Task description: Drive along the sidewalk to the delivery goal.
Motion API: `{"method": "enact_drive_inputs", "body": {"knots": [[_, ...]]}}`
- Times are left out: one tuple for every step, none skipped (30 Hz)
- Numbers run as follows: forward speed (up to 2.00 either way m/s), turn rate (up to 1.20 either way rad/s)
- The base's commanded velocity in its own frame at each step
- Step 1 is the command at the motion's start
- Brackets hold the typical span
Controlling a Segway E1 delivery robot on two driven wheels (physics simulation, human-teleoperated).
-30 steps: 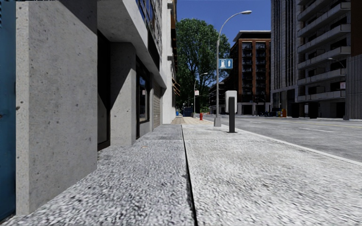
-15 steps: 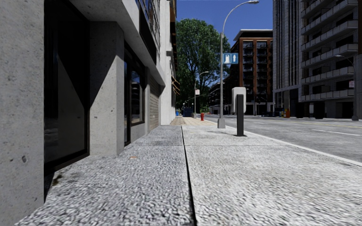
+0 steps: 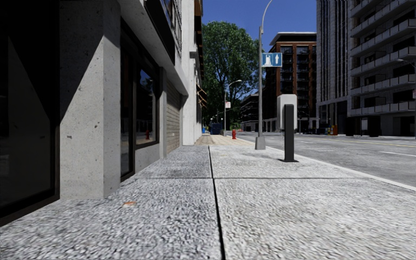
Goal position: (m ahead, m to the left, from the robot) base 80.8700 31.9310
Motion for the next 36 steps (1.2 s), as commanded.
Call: {"method": "enact_drive_inputs", "body": {"knots": [[1.97,0.0],[1.97,0.0],[1.97,0.0],[1.97,0.0],[1.97,0.0],[1.97,0.0],[1.97,0.0],[1.97,0.0],[1.97,0.0],[1.97,0.0],[1.97,0.0],[1.97,0.0],[1.97,0.0],[1.97,0.0],[1.97,0.0],[1.97,0.0],[1.97,0.0],[1.97,0.0],[1.96,0.0],[1.96,0.0],[1.96,0.0],[1.96,0.0],[1.96,0.0],[1.96,0.0],[1.96,0.0],[1.96,0.0],[1.96,0.0],[1.96,0.0],[1.96,0.0],[1.96,0.0],[1.96,0.0],[1.96,0.0],[1.96,0.0],[1.96,0.0],[1.96,0.0],[1.96,0.0]]}}
